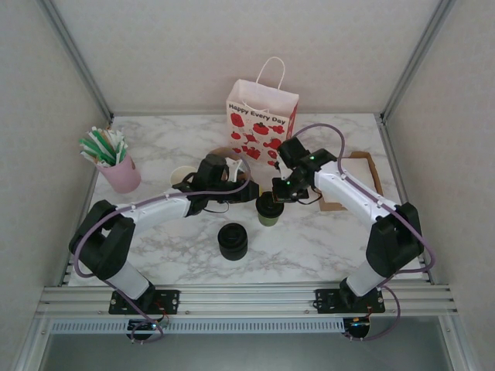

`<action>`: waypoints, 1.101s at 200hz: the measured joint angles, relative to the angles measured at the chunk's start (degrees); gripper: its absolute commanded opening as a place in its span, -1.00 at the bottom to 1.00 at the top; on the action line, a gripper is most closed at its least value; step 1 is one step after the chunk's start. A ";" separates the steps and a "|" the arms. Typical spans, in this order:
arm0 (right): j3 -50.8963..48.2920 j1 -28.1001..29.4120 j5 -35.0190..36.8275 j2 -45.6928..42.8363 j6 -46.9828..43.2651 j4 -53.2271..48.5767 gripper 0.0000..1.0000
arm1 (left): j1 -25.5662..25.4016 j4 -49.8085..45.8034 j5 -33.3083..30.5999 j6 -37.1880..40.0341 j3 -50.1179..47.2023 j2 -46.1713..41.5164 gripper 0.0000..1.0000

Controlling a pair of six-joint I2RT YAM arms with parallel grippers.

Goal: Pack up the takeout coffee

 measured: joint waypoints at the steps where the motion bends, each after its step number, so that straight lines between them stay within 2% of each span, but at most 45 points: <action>1: 0.00 0.00 0.00 0.00 0.00 0.00 -0.86 | 0.00 0.02 0.02 -0.02 0.00 0.02 -0.43; 128: -0.44 -0.26 -1.20 0.15 -0.07 1.09 -0.86 | -0.15 6.80 -0.28 -0.04 -4.59 0.63 -0.52; 220: 1.90 -0.42 -0.81 1.99 -1.36 -0.39 -0.82 | -0.44 8.07 -0.70 -0.46 -6.10 -0.66 -0.49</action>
